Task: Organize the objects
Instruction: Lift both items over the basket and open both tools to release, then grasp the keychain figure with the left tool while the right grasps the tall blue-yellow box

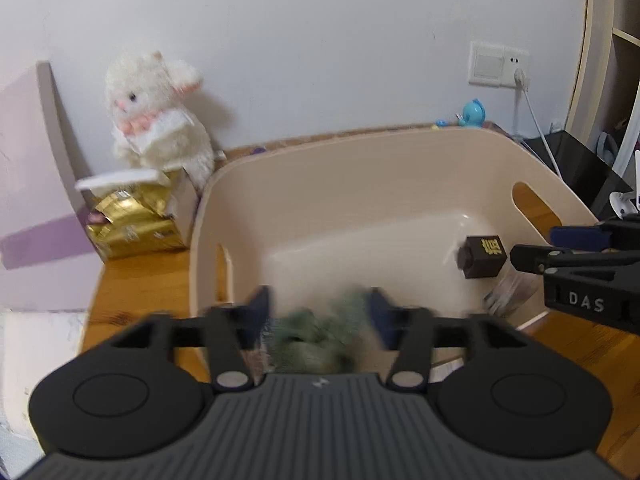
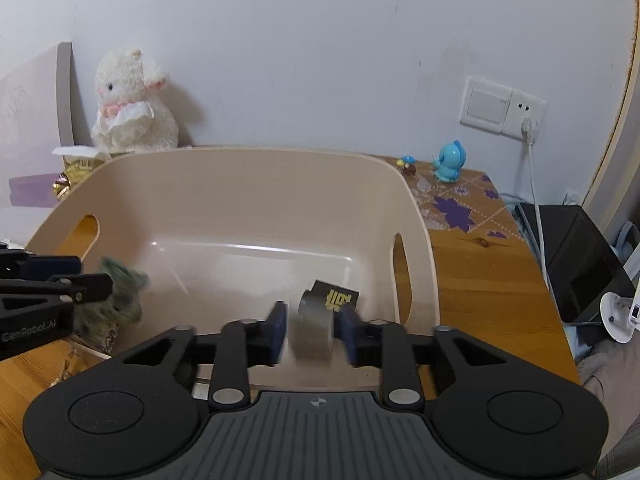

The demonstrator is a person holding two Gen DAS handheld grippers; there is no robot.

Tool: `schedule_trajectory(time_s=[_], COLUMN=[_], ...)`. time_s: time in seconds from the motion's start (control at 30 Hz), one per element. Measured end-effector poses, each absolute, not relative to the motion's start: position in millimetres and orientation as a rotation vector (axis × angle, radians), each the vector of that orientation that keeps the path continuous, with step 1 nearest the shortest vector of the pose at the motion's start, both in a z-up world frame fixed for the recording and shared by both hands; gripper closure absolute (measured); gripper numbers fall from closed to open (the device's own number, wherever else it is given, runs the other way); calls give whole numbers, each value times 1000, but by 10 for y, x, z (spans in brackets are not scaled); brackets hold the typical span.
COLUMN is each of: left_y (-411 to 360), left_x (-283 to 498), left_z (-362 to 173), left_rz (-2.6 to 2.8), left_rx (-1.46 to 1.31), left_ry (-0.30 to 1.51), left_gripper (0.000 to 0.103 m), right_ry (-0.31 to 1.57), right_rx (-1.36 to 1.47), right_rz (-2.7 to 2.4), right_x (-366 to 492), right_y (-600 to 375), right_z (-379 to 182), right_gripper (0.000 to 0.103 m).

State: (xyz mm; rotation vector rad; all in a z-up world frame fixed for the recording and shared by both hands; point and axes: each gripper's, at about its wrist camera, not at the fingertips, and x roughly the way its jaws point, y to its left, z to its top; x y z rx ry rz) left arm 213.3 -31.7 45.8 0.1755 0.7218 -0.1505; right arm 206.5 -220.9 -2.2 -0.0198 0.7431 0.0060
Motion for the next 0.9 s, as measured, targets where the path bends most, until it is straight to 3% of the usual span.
schedule_trajectory(time_s=[0.07, 0.17, 0.3, 0.5, 0.9], left_y=[-293, -213, -77, 171, 493], left_x=[2061, 1946, 1764, 1488, 1177], left_z=[513, 606, 735, 803, 278], left_rz=[-144, -149, -146, -156, -155], left_rx=[188, 185, 184, 166, 183], left_ry=[698, 675, 630, 615, 699], left_gripper=[30, 26, 13, 9, 6], right_ry=[726, 707, 680, 661, 775], right_rx=[-7, 21, 26, 56, 63], right_rz=[15, 36, 28, 66, 127], right_x=[2028, 1953, 1830, 1574, 1207], right_y=[-2210, -2234, -2246, -2212, -1813], right_z=[48, 138, 255, 332, -101], right_gripper=[40, 33, 24, 4, 1])
